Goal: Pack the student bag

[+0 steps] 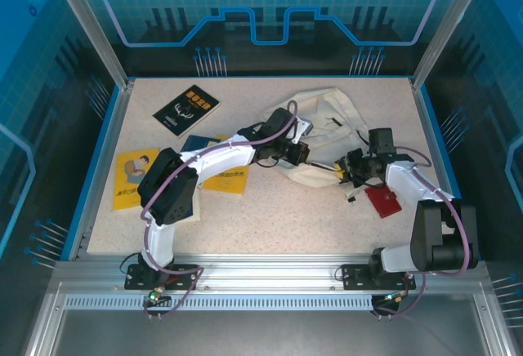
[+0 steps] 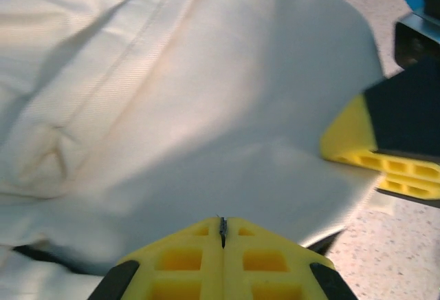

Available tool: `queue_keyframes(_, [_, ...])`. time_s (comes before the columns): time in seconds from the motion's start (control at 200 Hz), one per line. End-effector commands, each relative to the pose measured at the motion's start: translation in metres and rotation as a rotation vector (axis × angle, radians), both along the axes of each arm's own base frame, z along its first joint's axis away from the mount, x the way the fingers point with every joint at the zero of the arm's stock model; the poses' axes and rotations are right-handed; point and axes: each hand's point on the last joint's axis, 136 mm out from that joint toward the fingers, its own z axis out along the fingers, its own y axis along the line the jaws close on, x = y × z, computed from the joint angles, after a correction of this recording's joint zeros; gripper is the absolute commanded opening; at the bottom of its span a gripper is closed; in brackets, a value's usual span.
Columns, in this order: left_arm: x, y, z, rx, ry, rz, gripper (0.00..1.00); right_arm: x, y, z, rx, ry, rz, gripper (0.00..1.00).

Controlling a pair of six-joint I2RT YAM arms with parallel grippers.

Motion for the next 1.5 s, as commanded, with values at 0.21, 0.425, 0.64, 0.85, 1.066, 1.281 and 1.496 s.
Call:
queue_keyframes(0.21, [0.031,0.031,-0.026,0.110,-0.010,0.057,0.00,-0.026,-0.023,-0.021,-0.143,0.089,0.004,0.11])
queue_keyframes(0.425, [0.041,0.037,-0.040,0.126,0.008,0.092,0.00,-0.032,-0.036,-0.014,-0.231,0.086,0.011,0.11])
queue_keyframes(0.64, [0.043,0.045,-0.048,0.160,0.013,0.118,0.00,-0.029,-0.040,-0.003,-0.305,0.051,0.084,0.13])
queue_keyframes(0.85, [0.050,0.054,-0.055,0.159,0.034,0.157,0.00,-0.031,-0.040,-0.002,-0.326,0.043,0.112,0.13])
queue_keyframes(1.066, [0.045,0.049,-0.043,0.108,0.038,0.144,0.00,-0.006,-0.015,0.040,-0.368,-0.139,0.306,0.52])
queue_keyframes(1.281, [0.048,0.061,-0.011,0.082,-0.024,0.152,0.00,0.015,0.020,0.083,-0.564,-0.322,0.660,0.68])
queue_keyframes(1.496, [0.054,0.083,0.013,0.011,-0.007,0.234,0.04,0.040,0.072,0.075,-0.500,-0.412,0.869,0.67])
